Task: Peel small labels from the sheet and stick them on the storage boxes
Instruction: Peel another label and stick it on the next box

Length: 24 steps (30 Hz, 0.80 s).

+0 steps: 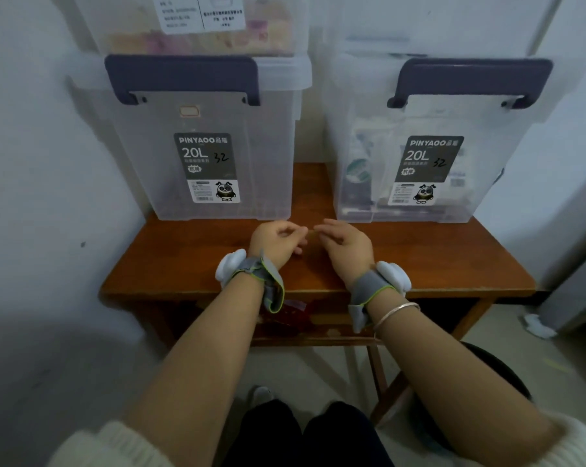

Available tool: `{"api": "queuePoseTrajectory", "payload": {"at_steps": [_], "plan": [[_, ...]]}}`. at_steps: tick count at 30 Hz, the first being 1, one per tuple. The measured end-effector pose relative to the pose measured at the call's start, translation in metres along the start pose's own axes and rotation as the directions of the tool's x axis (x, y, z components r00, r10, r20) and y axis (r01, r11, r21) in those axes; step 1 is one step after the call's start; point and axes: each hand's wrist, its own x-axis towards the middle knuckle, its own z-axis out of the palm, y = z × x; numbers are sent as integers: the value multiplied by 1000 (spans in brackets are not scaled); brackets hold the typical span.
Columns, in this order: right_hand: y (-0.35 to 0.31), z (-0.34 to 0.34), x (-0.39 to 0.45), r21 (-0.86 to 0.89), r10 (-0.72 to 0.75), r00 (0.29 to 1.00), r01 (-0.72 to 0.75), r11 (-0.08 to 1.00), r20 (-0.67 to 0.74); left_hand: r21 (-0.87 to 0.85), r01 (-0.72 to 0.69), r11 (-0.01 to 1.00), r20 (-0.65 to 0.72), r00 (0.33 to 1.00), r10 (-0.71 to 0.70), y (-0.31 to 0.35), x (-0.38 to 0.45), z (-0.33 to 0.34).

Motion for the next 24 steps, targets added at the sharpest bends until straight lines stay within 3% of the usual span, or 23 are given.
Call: {"api": "queuePoseTrajectory", "payload": {"at_steps": [3, 8, 12, 24], "plan": [[-2, 0, -2, 67, 8, 1000, -8, 998, -5, 7, -13, 1000, -35, 999, 13, -1, 5, -2], [-4, -3, -1, 243, 189, 980, -200, 949, 68, 72, 7, 997, -64, 998, -2, -3, 6, -1], [-2, -1, -1, 162, 132, 990, -139, 977, 48, 69, -4, 998, -53, 999, 8, -3, 8, -5], [-4, -7, -6, 165, 30, 973, -70, 984, 229, 124, -78, 989, -10, 997, 80, -8, 2, -5]]}}
